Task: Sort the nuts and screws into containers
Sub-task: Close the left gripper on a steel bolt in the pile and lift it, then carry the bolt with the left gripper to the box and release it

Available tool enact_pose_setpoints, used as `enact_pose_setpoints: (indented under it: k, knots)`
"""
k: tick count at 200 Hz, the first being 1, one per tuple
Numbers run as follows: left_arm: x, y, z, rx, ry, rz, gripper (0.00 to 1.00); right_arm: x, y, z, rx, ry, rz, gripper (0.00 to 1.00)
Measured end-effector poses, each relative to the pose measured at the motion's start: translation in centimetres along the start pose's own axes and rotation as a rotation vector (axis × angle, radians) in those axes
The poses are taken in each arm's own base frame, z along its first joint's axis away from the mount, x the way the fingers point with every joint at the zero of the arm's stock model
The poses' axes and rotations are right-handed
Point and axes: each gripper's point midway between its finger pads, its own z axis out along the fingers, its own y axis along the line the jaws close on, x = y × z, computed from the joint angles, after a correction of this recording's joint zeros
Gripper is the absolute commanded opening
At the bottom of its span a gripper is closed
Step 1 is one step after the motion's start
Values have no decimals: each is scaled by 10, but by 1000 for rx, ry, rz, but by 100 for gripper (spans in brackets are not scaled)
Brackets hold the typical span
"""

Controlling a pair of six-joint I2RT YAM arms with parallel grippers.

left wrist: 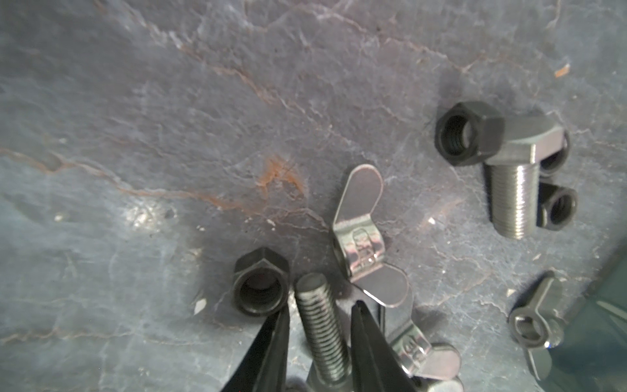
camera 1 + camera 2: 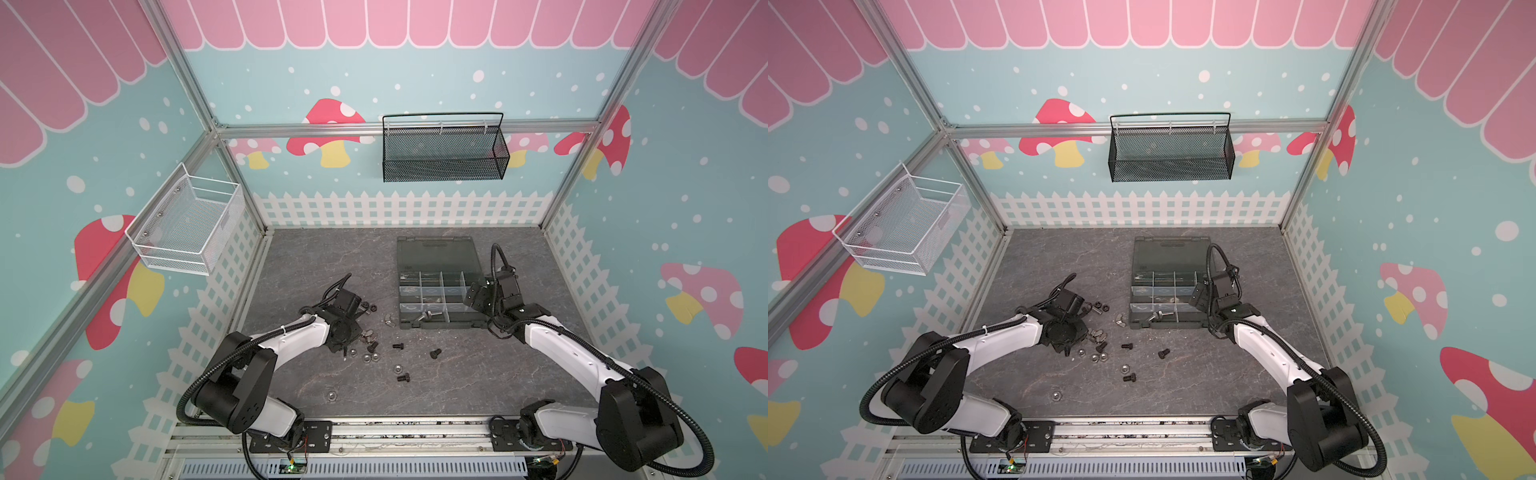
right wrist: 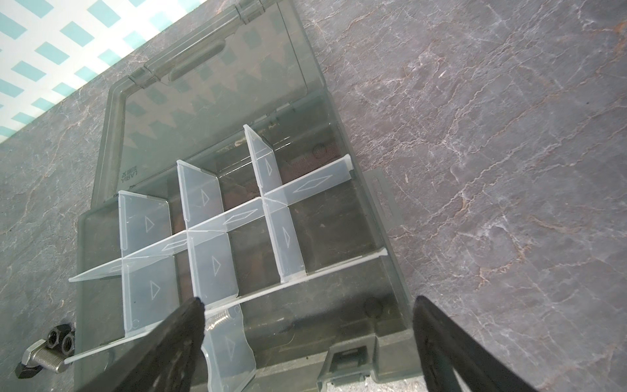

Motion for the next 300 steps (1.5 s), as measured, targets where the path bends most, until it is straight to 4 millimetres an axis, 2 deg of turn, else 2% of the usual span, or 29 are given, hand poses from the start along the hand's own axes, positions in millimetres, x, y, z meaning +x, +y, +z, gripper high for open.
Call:
enact_pose_setpoints:
  k: [43, 66, 97, 130, 155, 194, 217, 246, 280, 300]
  knots:
    - [-4, -3, 3, 18, 0, -2, 20, 1, 0, 1, 2, 4, 1, 97]
    - [-4, -5, 3, 26, 2, -6, 19, 1, 0, 1, 1, 4, 2, 97]
    - [-5, -5, 2, 35, -2, -8, 10, 1, 0, 1, 1, 4, 3, 97]
    - [-2, -1, -1, 37, 1, -1, 6, 1, 0, 1, 1, 4, 3, 97]
    - [-4, -3, -10, 57, -10, 28, 3, 1, 0, 1, 1, 4, 2, 97]
    - [-13, -16, -34, 135, -64, 102, 1, 1, 0, 1, 1, 4, 2, 97]
    - [-22, -31, -50, 192, -105, 180, 0, 1, 0, 1, 1, 4, 3, 97]
    - [-30, -62, -69, 306, -142, 303, 0, 1, 0, 1, 1, 4, 3, 97]
    - [-26, -105, -89, 474, -152, 450, 0, 1, 0, 1, 0, 4, 3, 97]
    - [-16, -130, -96, 545, -156, 557, 0, 0, 0, 0, -2, 1, 4, 97]
